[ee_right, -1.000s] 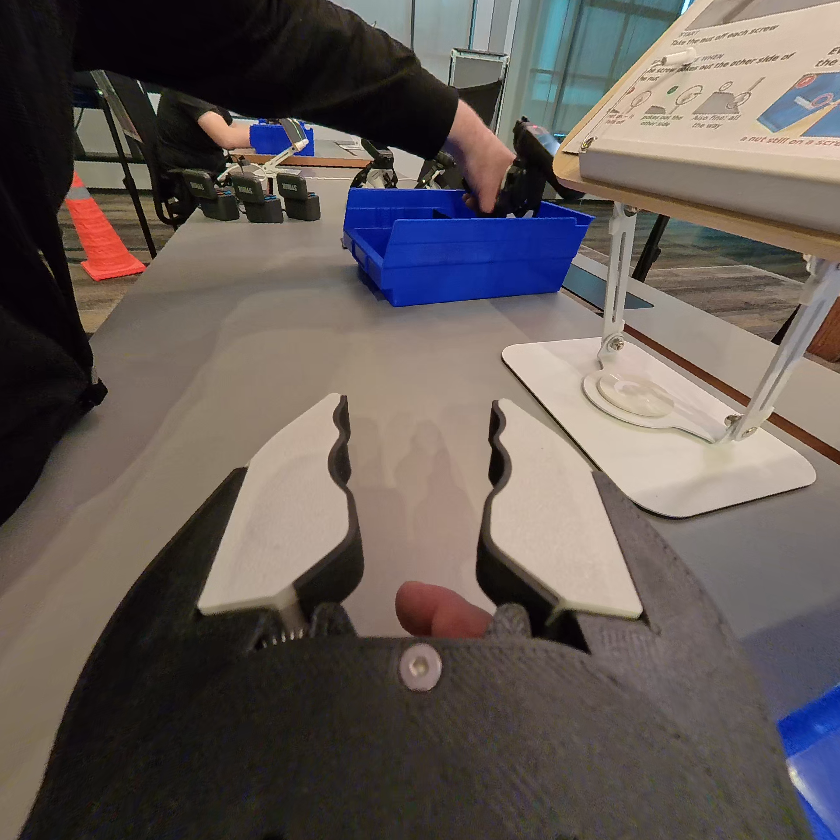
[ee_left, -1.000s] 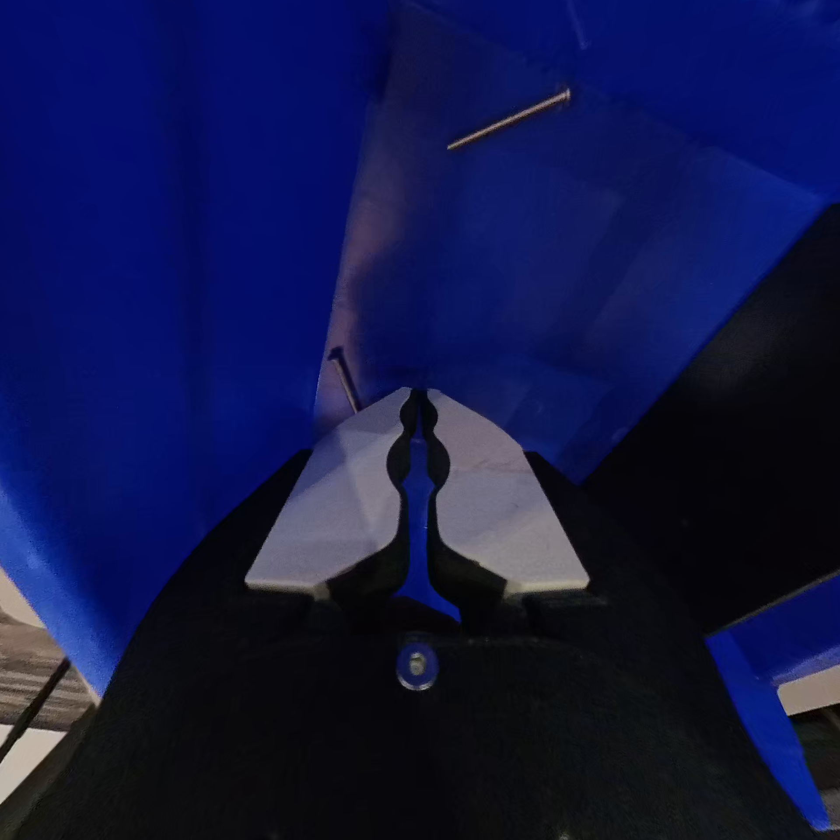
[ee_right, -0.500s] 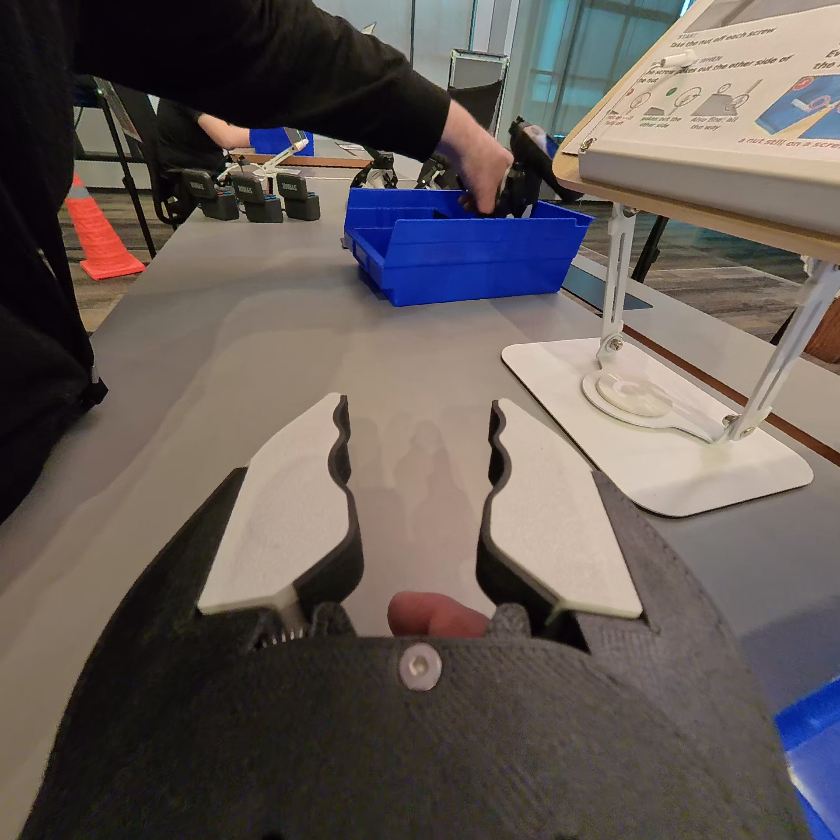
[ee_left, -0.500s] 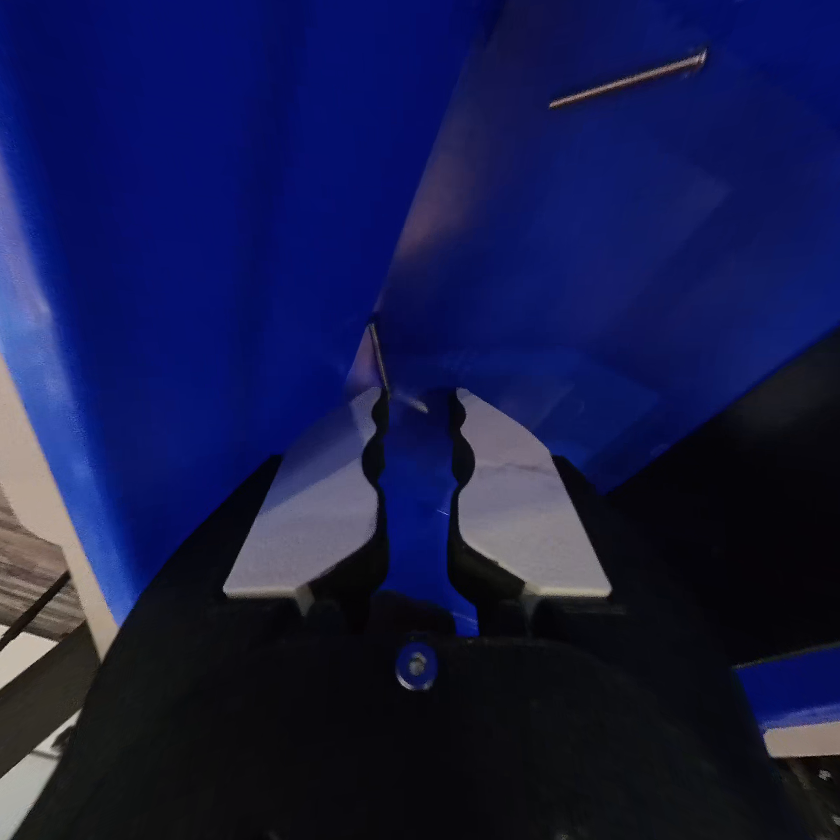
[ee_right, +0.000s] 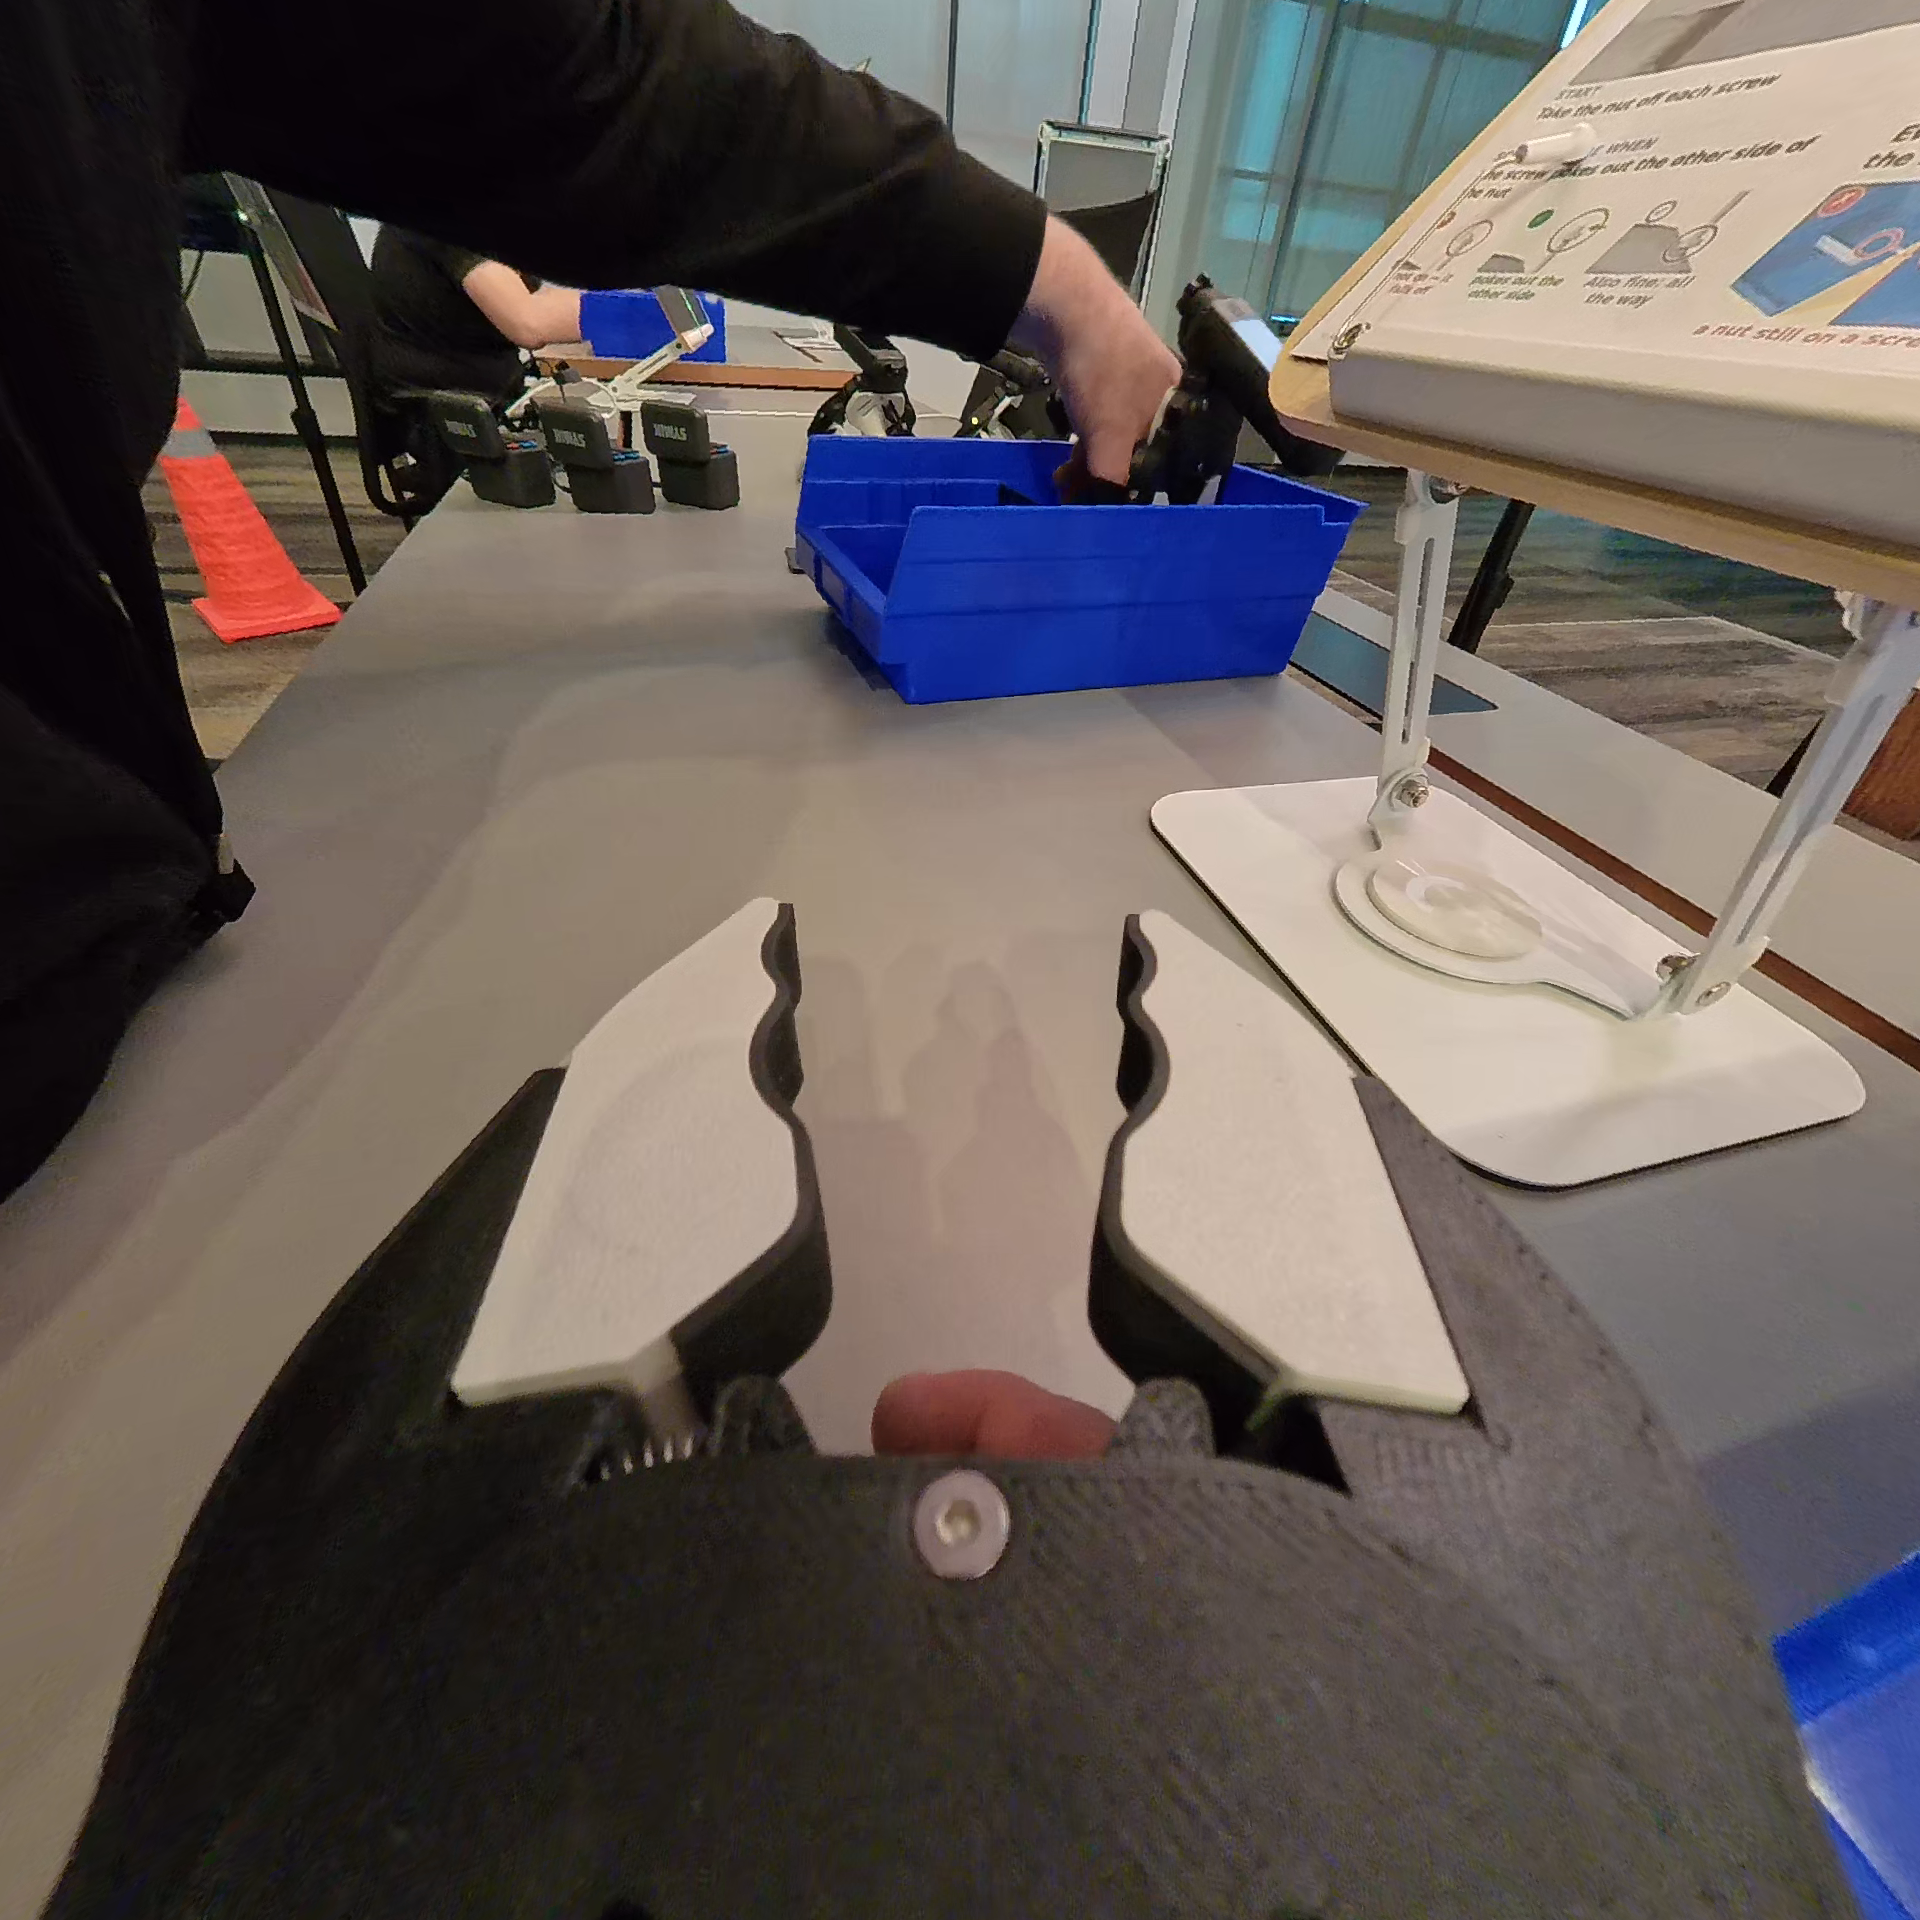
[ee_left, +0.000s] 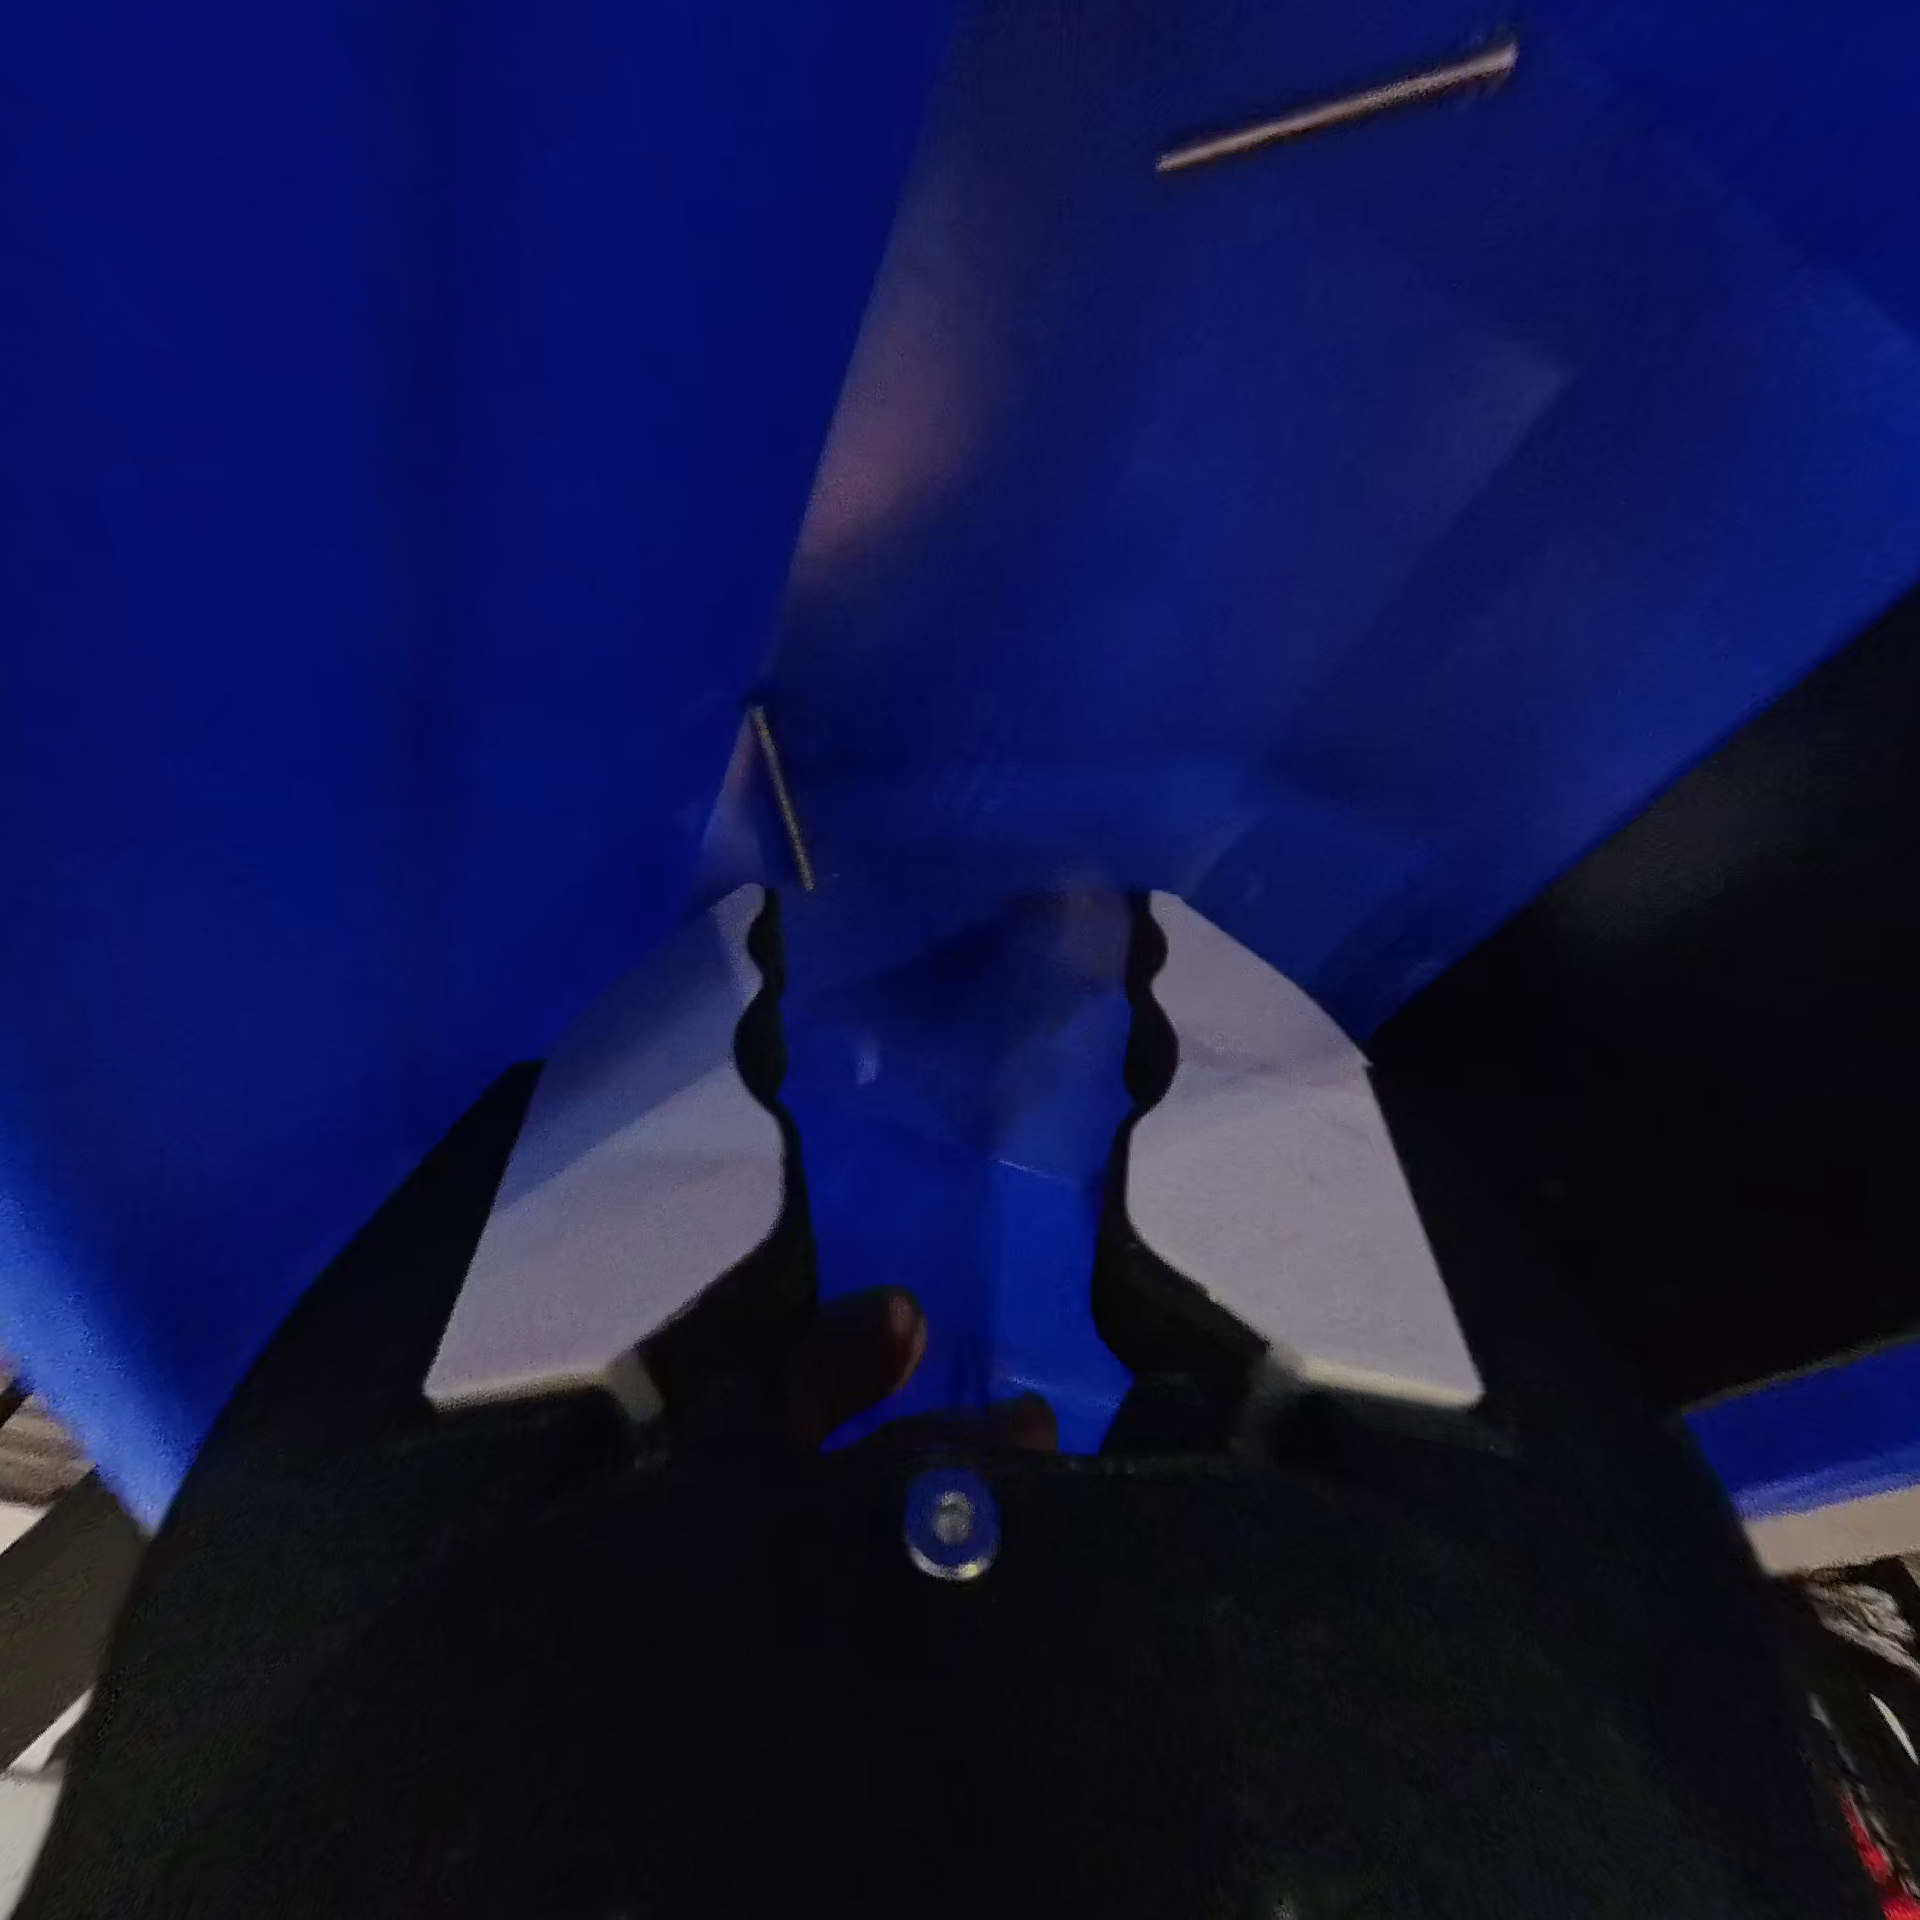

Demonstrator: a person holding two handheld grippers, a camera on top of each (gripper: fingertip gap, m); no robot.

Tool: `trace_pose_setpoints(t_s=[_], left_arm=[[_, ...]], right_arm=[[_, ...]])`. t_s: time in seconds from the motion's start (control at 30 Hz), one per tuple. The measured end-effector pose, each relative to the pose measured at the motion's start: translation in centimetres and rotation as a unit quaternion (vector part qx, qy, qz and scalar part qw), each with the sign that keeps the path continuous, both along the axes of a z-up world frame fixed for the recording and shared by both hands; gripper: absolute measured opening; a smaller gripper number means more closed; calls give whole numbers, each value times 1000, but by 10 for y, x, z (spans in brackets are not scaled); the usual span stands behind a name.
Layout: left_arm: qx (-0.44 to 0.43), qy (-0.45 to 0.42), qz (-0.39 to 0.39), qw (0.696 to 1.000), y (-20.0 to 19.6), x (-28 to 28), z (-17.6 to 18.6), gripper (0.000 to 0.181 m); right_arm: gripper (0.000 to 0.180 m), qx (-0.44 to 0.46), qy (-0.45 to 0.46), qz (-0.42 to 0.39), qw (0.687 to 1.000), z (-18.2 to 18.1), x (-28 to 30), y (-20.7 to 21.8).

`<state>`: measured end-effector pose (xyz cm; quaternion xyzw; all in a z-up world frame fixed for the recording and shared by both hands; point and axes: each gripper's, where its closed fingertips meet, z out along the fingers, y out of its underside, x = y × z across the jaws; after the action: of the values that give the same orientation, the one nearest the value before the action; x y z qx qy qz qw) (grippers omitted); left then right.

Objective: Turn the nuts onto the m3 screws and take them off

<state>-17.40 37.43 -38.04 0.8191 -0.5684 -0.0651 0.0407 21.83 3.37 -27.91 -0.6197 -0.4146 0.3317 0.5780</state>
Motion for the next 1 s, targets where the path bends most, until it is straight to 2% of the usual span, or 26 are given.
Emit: trace_pose_setpoints(t_s=[0.2, 0.33, 0.5, 0.6, 0.73, 0.83, 0.97, 1.0], left_arm=[[-44, -13, 10, 999, -6, 6, -2, 83], [-32, 1, -17, 999, -7, 4, -3, 85], [-40, -44, -39, 997, -15, 16, 1, 59], [0, 1, -47, 999, -2, 5, 2, 52], [17, -41, -10, 999, 6, 19, 4, 54], [52, -57, 18, 997, 19, 27, 5, 37], [25, -85, 73, 993, 15, 32, 1, 17], [20, -91, 87, 992, 15, 31, 1, 18]], right_arm=[[59, 1, -1, 1, 1000, 0, 0, 0], [59, 0, 1, 1, 1000, 0, 0, 0], [59, 0, 4, 2, 1000, 1, 0, 0], [59, 0, 2, 2, 1000, 1, 0, 0], [59, 0, 1, 1, 1000, 0, 0, 0], [59, 1, 1, 1, 1000, 0, 0, 0], [59, 3, 3, 2, 1000, 1, 0, -1], [59, 3, 3, 2, 1000, 1, 0, -1]])
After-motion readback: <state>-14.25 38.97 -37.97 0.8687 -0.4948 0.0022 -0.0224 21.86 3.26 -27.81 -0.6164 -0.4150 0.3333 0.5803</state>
